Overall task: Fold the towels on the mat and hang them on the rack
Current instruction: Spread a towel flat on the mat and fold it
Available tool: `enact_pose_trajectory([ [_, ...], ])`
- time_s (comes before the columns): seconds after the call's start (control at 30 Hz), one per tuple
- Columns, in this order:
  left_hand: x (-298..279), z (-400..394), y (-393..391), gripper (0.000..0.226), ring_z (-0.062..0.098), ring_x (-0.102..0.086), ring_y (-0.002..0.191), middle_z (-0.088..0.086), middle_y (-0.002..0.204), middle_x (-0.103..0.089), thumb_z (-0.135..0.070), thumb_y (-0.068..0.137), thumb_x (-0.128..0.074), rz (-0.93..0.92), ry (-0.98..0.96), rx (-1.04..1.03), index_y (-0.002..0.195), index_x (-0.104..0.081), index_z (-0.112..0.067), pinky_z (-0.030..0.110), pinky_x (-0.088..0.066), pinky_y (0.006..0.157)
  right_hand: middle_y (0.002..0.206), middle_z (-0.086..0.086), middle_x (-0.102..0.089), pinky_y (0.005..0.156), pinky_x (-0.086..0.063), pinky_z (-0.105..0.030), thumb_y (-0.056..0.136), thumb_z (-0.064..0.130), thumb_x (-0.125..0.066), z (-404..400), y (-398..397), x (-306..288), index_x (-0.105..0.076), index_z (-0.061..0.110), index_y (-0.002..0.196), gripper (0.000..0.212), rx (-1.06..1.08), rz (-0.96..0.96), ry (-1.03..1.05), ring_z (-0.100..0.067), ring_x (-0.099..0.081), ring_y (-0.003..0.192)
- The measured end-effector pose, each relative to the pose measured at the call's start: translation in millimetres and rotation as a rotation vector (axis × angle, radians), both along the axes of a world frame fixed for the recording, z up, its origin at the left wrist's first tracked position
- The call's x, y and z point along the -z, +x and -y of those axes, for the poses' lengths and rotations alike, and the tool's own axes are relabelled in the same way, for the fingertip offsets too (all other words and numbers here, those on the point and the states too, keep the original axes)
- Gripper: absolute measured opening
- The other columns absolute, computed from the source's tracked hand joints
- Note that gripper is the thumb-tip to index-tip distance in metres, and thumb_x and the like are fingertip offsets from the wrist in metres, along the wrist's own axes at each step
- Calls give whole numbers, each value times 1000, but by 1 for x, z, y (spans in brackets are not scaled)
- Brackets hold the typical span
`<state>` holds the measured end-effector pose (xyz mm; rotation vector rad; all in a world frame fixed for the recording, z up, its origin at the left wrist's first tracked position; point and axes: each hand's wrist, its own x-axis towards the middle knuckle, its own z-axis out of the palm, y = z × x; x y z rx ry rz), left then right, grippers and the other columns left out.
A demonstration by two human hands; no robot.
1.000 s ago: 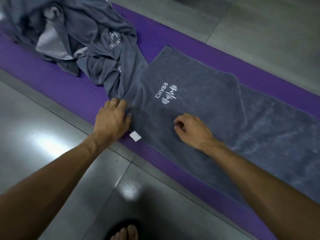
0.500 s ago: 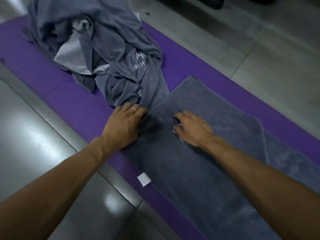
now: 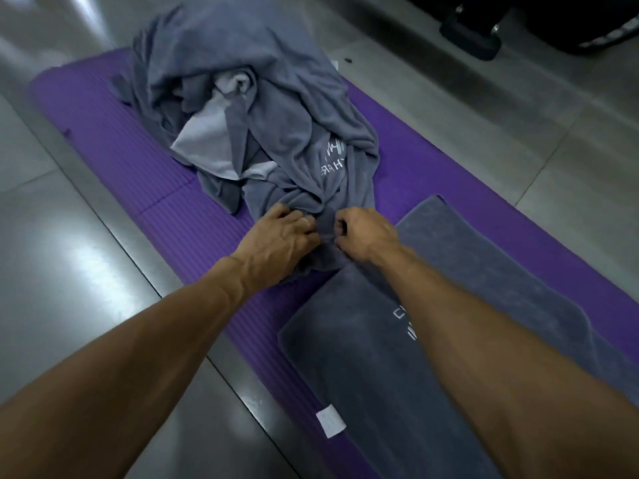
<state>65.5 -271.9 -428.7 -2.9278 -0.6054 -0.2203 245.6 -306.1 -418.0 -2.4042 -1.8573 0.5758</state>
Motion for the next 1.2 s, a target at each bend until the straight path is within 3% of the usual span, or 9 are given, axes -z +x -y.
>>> enact_pose_trajectory([
  [0.13,-26,-36,-18,18,26,-59,72,2,74,-58,-24,73,-47,29,78,-113,69,-64,-20,38,-35,77,91,-7,-68,73,-47,-34,85,16,-58,-27,-16,-3,-60,22,85,7,39,-217,238,-31,-62,90],
  [0.27,-15,-11,-19,31,23,-60,90,-2,90,-65,-27,75,-43,-19,-8,-165,84,-73,-23,37,-34,94,115,-8,-67,89,-46,-34,92,19,-55,-12,-13,14,-60,16,115,24,-70,-306,142,-29,-59,109],
  [0.4,7,74,8,31,32,-56,102,12,109,-62,-24,82,-54,186,-160,-171,107,-68,-12,42,-40,93,113,-12,-62,88,-44,-43,91,23,-41,44,22,13,-60,11,116,34,0,-43,532,-34,-56,104],
  [0.5,36,115,20,55,29,-45,133,8,141,-51,-46,95,-39,-8,-343,-121,138,-50,-14,44,-37,109,139,-10,-49,103,-34,-48,95,36,-35,90,53,28,-50,13,134,48,-106,158,312,-31,-45,127],
  [0.63,52,99,-4,71,21,-21,146,-1,157,-27,-64,95,-19,-143,-293,-198,152,-26,-23,52,-16,116,162,6,7,117,7,-51,102,48,-19,58,85,47,-3,27,155,59,-193,141,-6,-14,10,149],
  [0.73,47,95,-5,68,27,-24,145,6,155,-32,-55,94,-28,-130,-255,-222,150,-33,-17,52,-16,114,162,-2,-9,119,0,-47,103,34,-33,24,95,40,-16,20,154,55,-133,0,85,-19,-5,149],
  [0.83,37,106,22,68,32,-31,142,11,151,-38,-40,83,-38,-60,-277,-169,144,-43,-10,52,-28,114,151,-13,-34,111,-24,-47,96,18,-46,24,120,33,-27,11,149,57,172,184,297,-32,-30,138],
  [0.97,48,113,48,69,24,-20,146,5,156,-31,-57,95,-25,-70,-334,-199,150,-33,-14,51,-17,117,135,-15,-50,104,-31,-47,95,29,-49,12,155,27,-52,14,130,38,580,122,129,-35,-38,128],
  [1.2,39,119,67,77,28,-27,144,10,150,-40,-48,80,-37,-51,-326,-272,144,-40,-7,54,-12,117,131,-13,-48,99,-32,-47,92,32,-56,-5,163,23,-51,13,125,39,411,195,298,-33,-38,125],
])
